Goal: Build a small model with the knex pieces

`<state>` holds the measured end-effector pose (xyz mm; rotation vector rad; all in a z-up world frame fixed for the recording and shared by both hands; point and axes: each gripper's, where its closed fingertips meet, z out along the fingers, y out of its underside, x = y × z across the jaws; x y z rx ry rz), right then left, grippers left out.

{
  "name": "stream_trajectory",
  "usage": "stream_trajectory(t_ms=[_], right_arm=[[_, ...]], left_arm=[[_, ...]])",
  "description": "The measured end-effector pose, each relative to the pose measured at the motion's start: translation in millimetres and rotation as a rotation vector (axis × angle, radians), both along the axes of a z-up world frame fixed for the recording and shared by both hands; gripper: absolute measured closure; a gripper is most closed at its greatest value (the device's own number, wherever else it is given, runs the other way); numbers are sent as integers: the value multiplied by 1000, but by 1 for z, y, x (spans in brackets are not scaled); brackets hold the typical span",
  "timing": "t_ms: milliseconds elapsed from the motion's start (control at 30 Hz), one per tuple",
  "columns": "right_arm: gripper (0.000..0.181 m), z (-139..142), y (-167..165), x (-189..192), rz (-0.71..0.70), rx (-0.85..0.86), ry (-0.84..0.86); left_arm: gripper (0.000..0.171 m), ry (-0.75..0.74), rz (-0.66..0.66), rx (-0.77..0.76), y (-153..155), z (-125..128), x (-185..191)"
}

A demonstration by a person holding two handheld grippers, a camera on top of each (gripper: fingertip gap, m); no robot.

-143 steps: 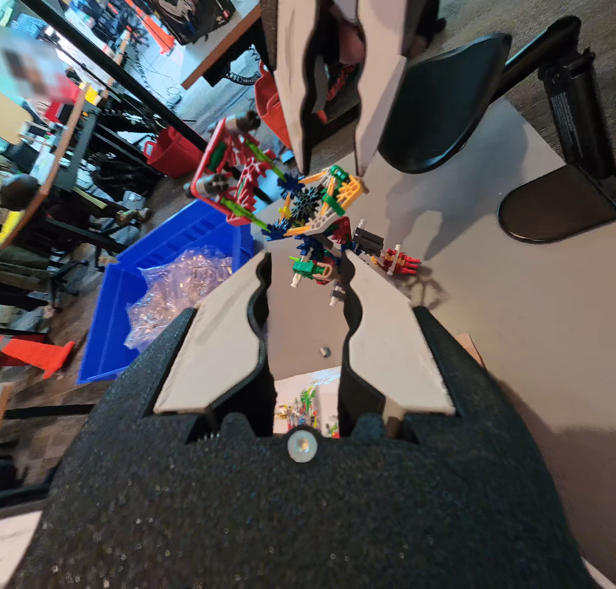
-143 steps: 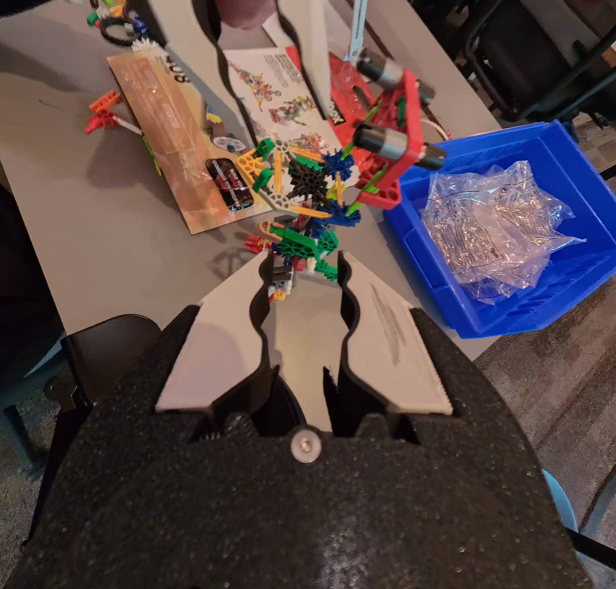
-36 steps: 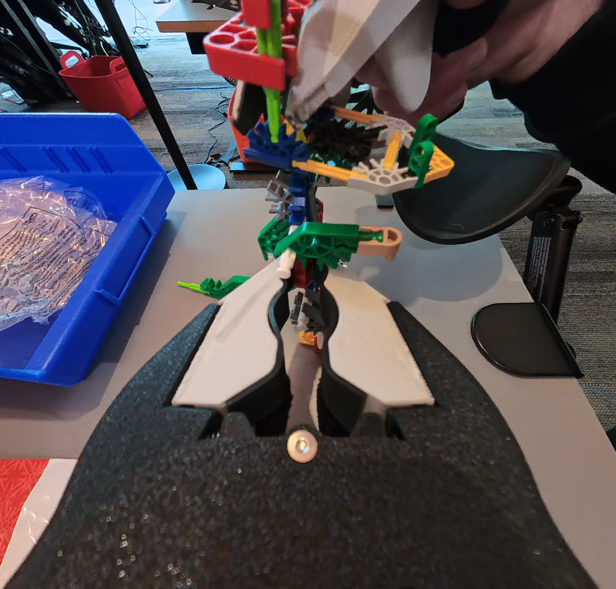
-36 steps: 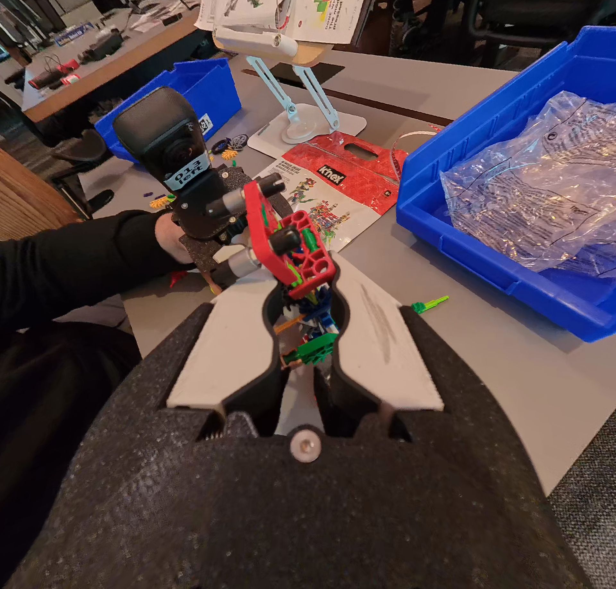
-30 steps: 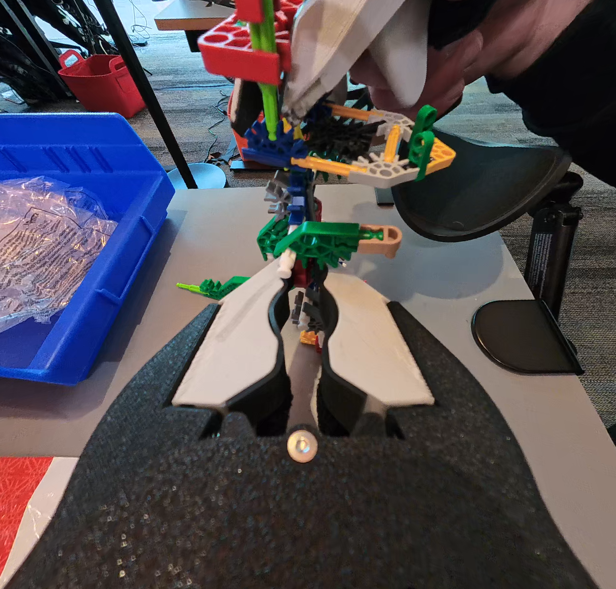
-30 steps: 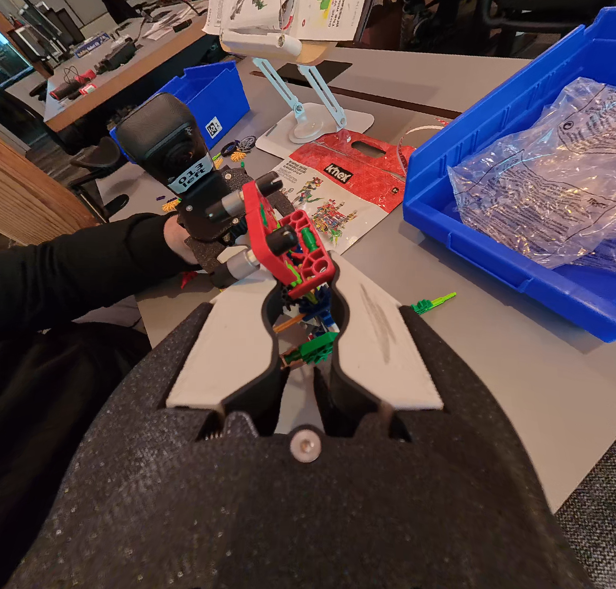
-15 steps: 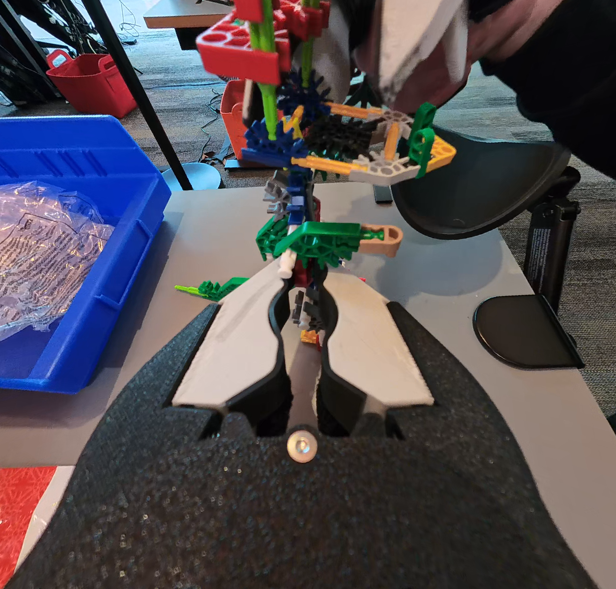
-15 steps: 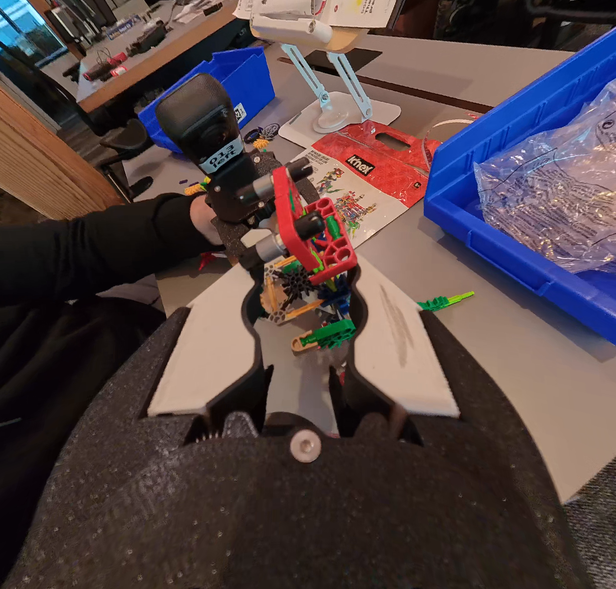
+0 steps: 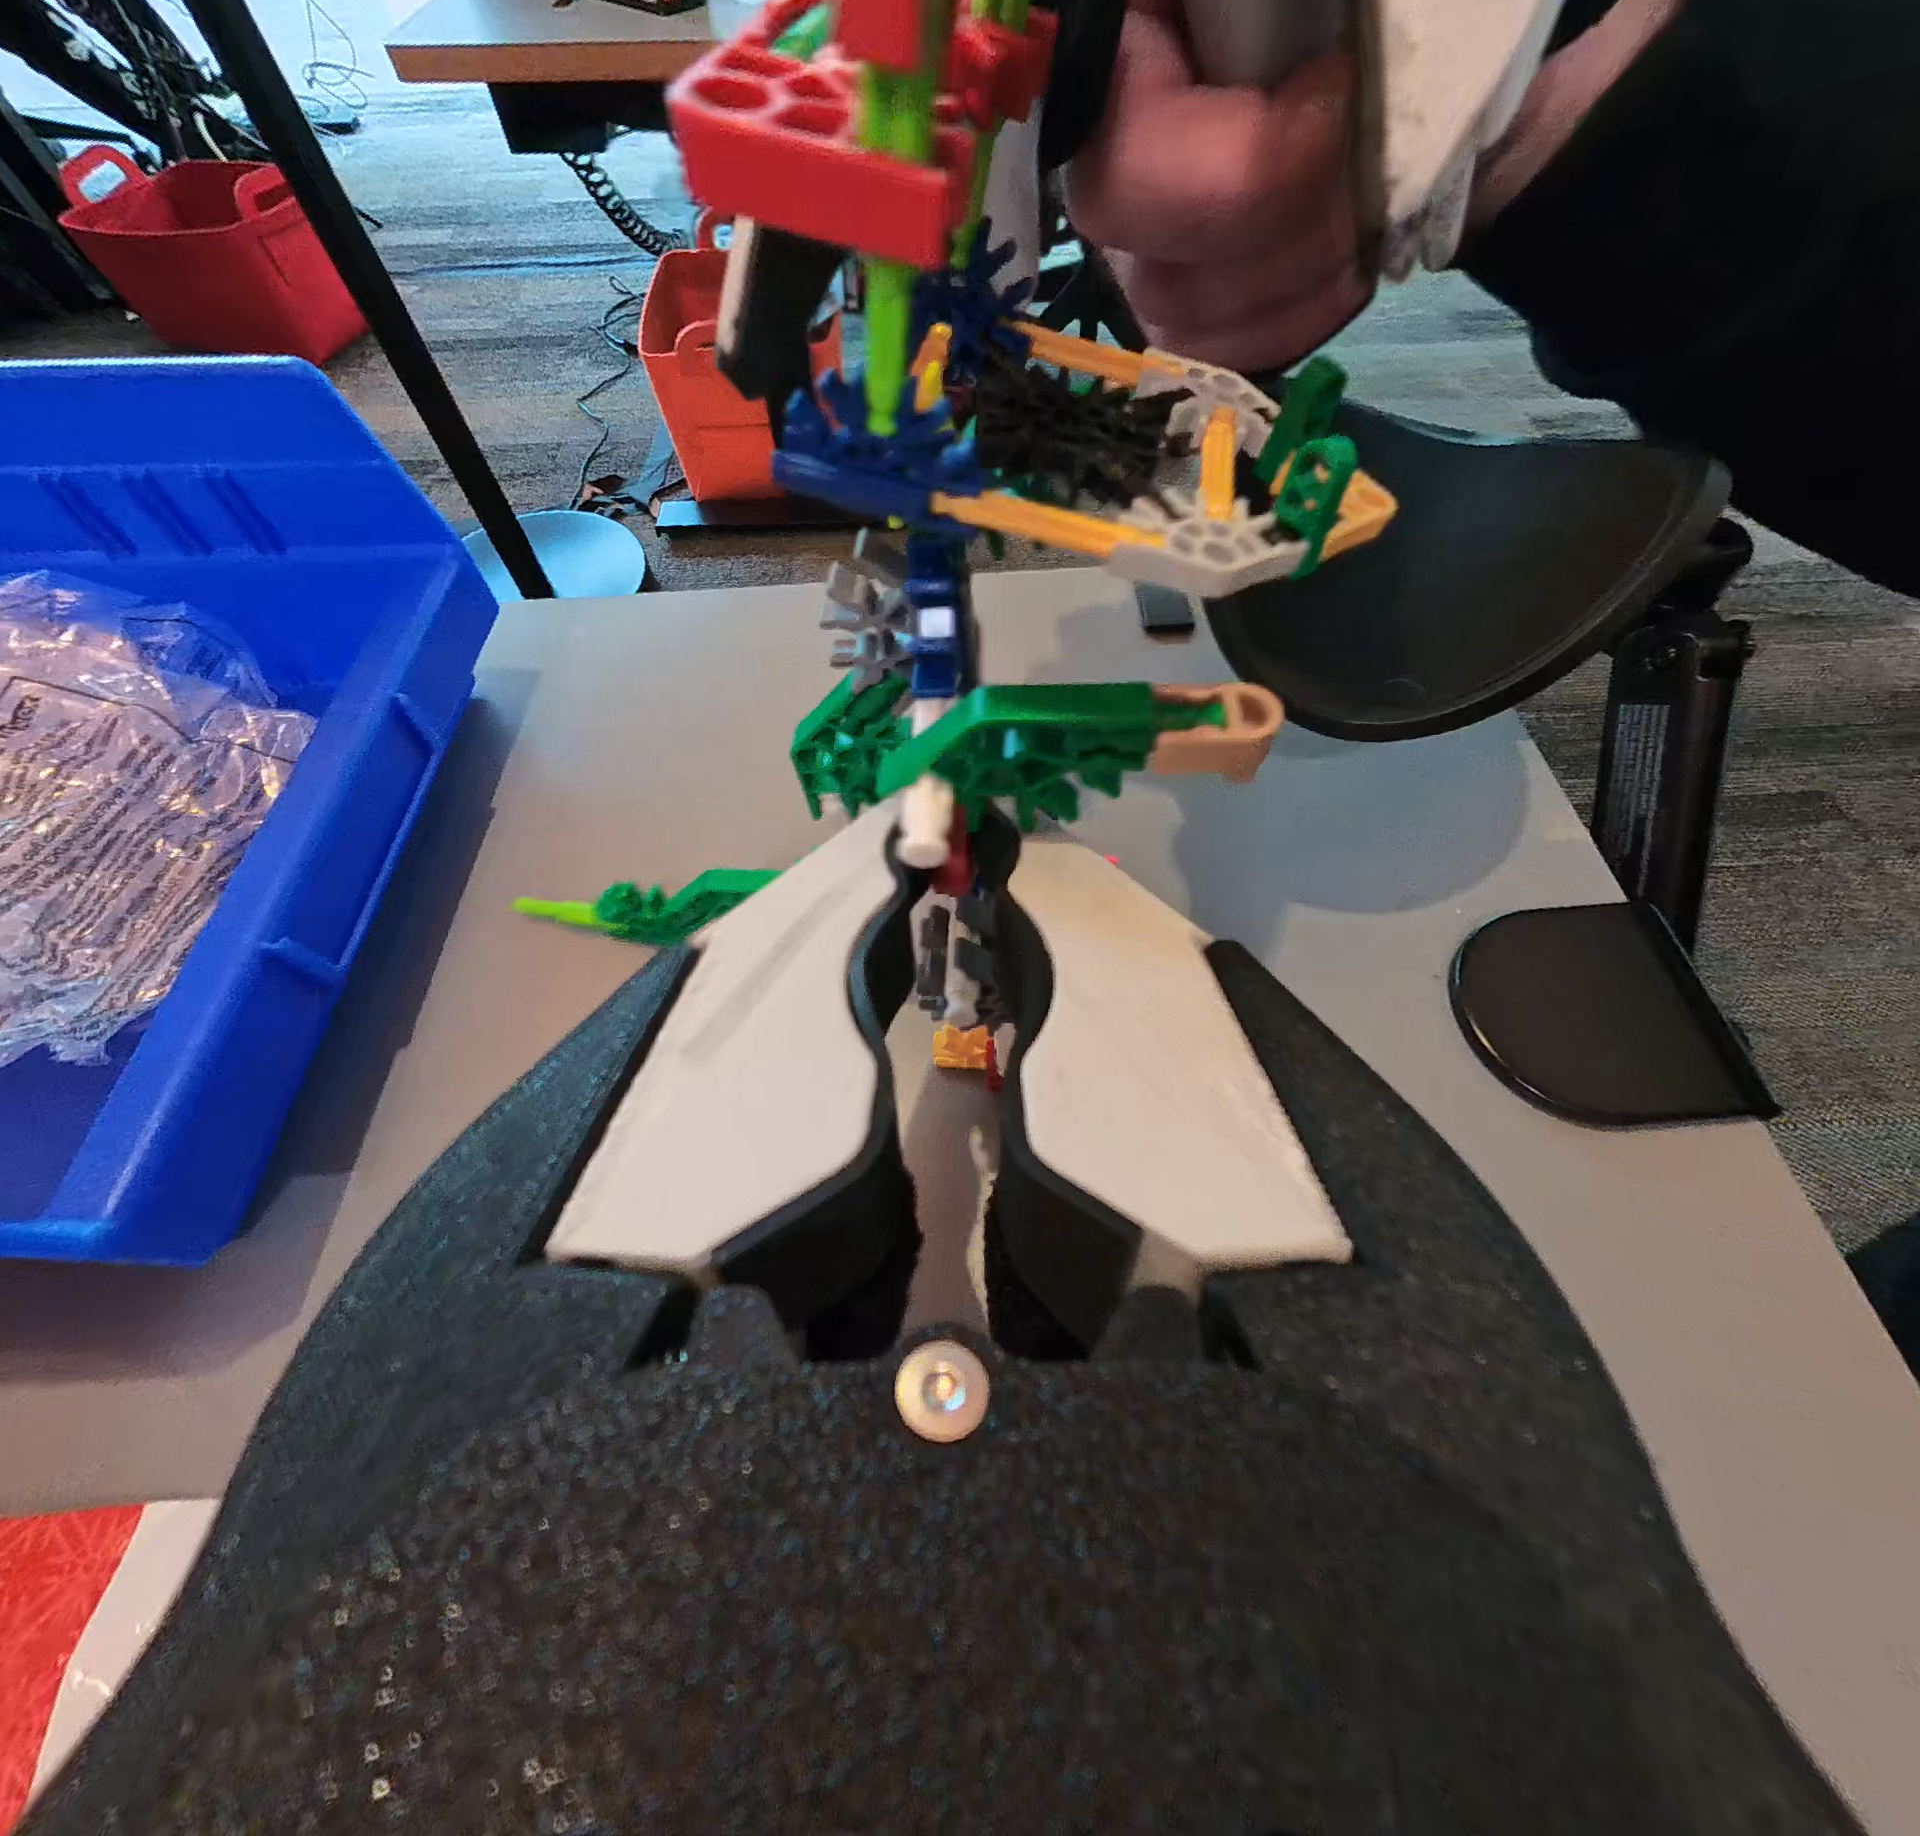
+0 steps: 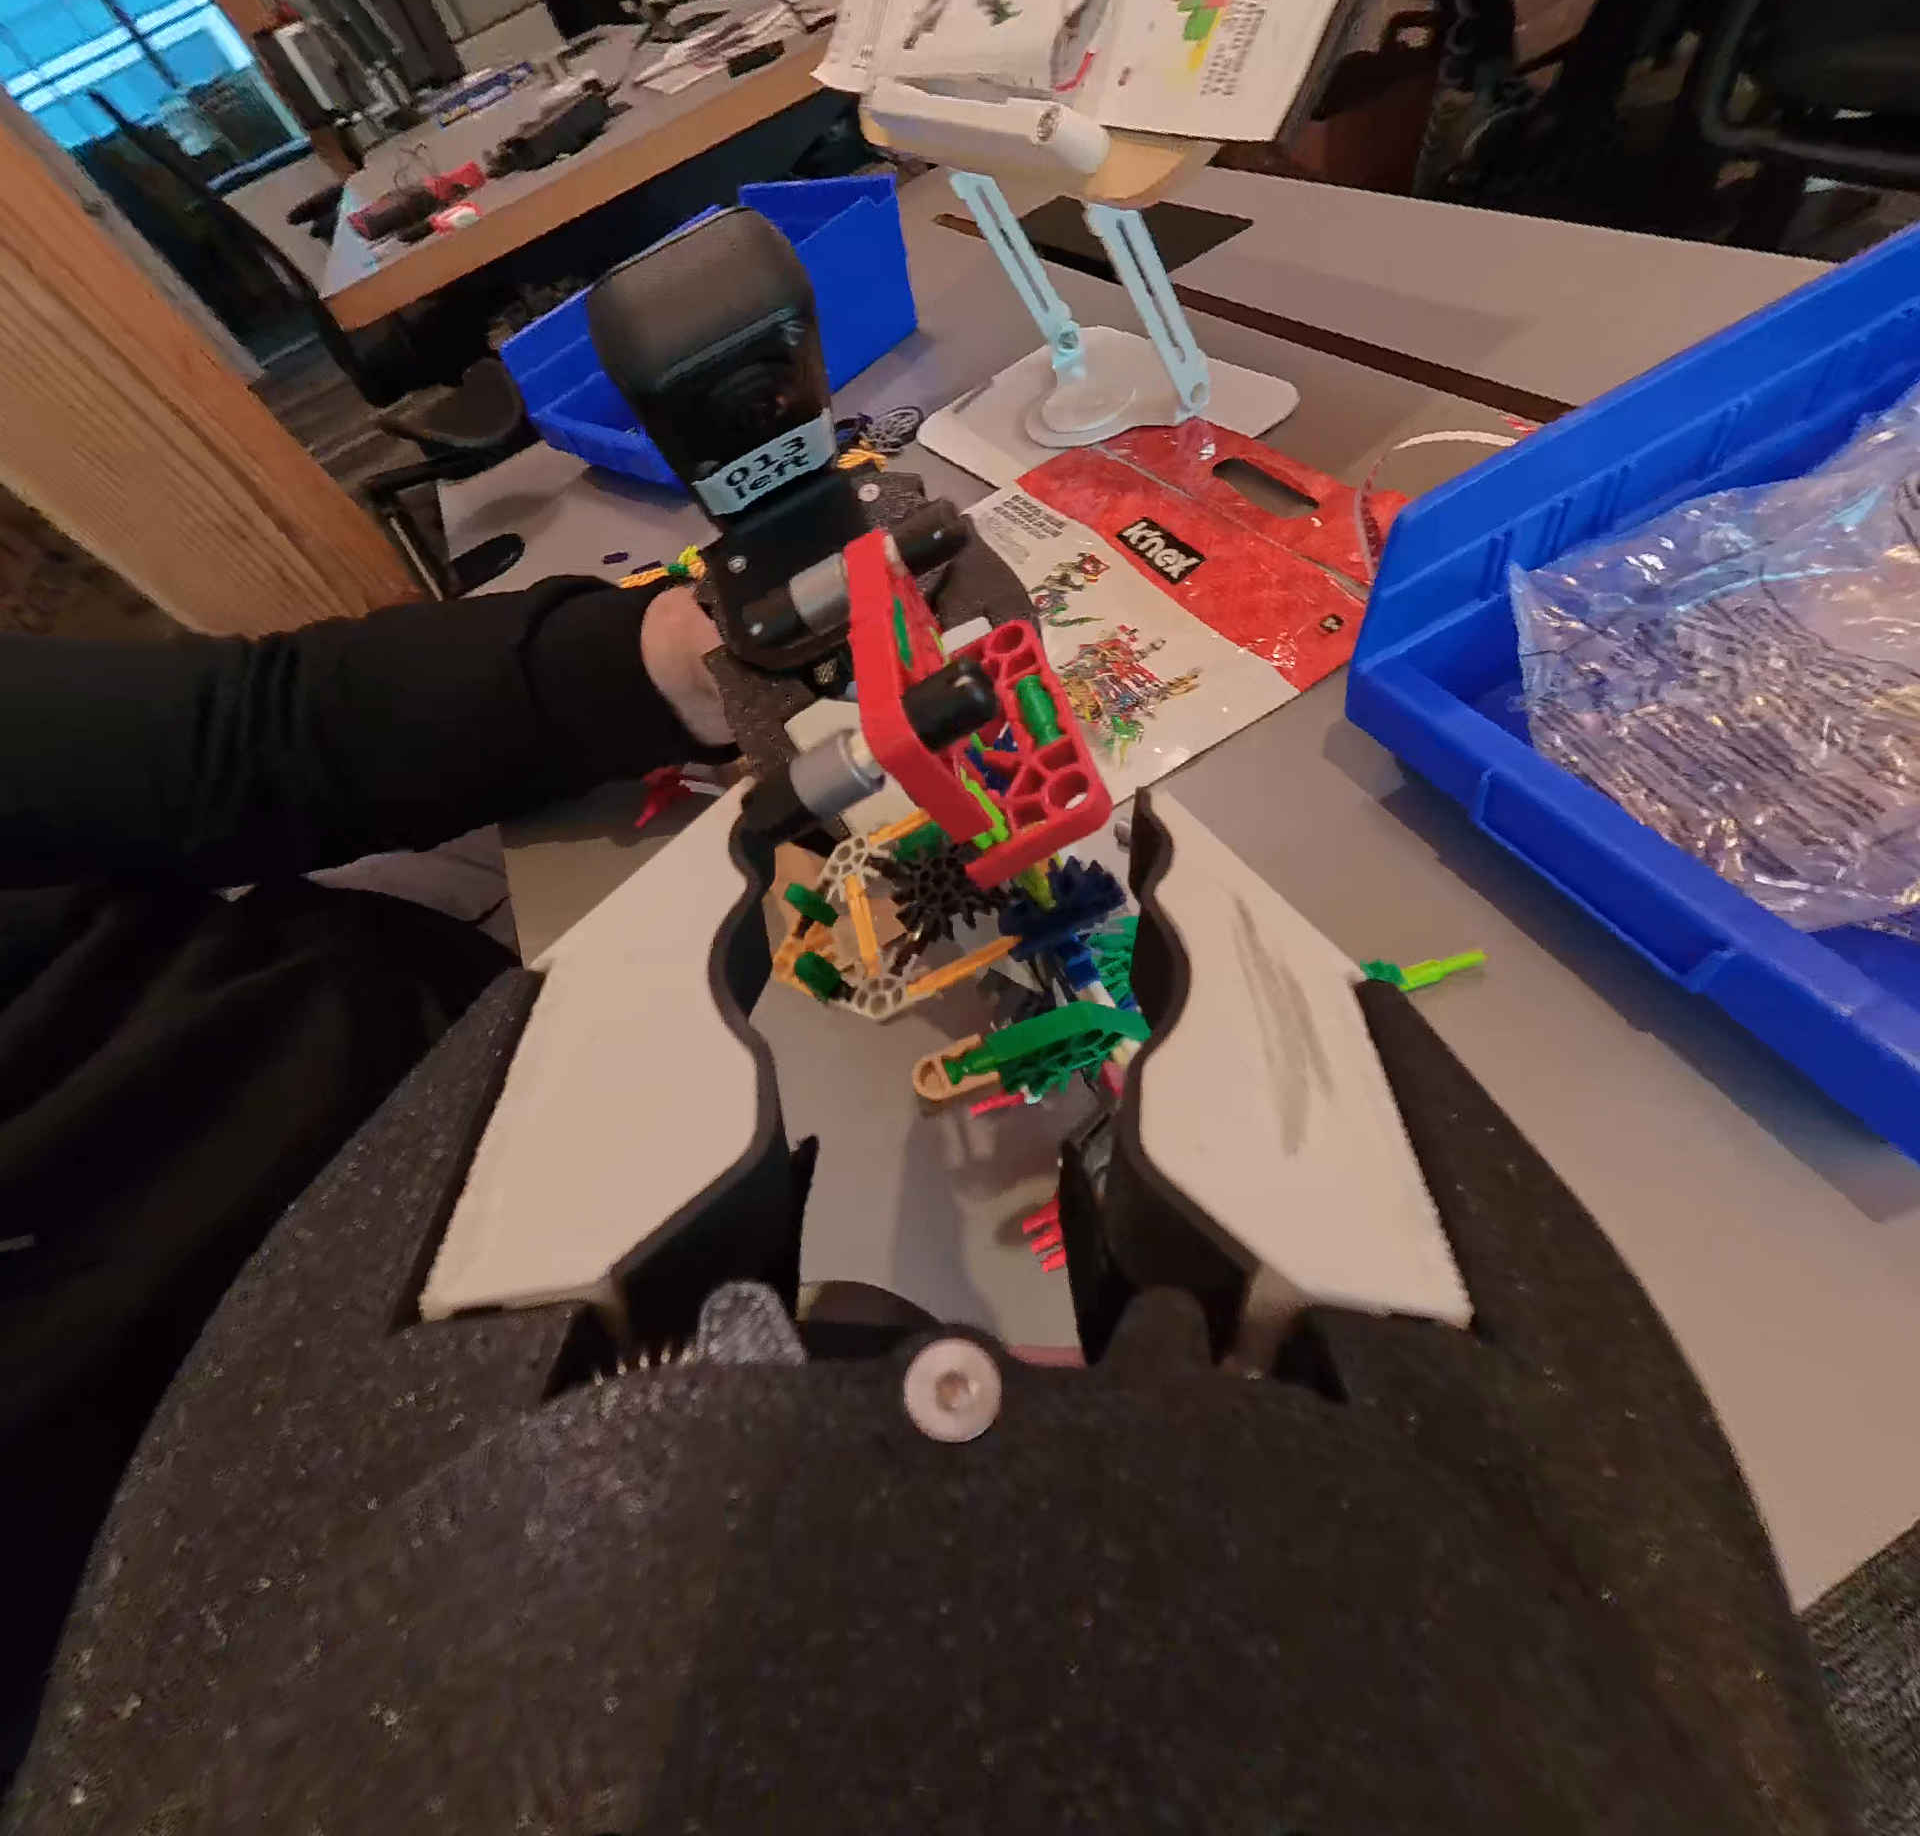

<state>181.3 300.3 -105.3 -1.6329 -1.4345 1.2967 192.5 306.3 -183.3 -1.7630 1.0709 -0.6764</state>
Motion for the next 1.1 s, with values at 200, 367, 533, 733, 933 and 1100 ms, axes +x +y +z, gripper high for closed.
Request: stream_trajectory(t_ms=[200, 367, 533, 733, 933, 1100], right_arm=[[124, -9, 13, 10, -3, 84, -39], [153, 1, 20, 22, -38, 97, 19], [164, -1, 23, 22, -41, 48, 5], [171, -1, 28, 21, -62, -56, 12], [162, 1, 25, 21, -49, -60, 23], [160, -3, 26, 19, -58, -5, -5]], left_arm=[[168, 10, -16, -4, 0, 0, 1], [168, 5, -23, -11, 1, 0, 1], [168, 11, -21, -12, 3, 0, 1], [167, 19, -21, -11, 4, -1, 1], [167, 24, -20, -13, 5, -1, 1], [167, 34, -29, -18, 5, -1, 2]])
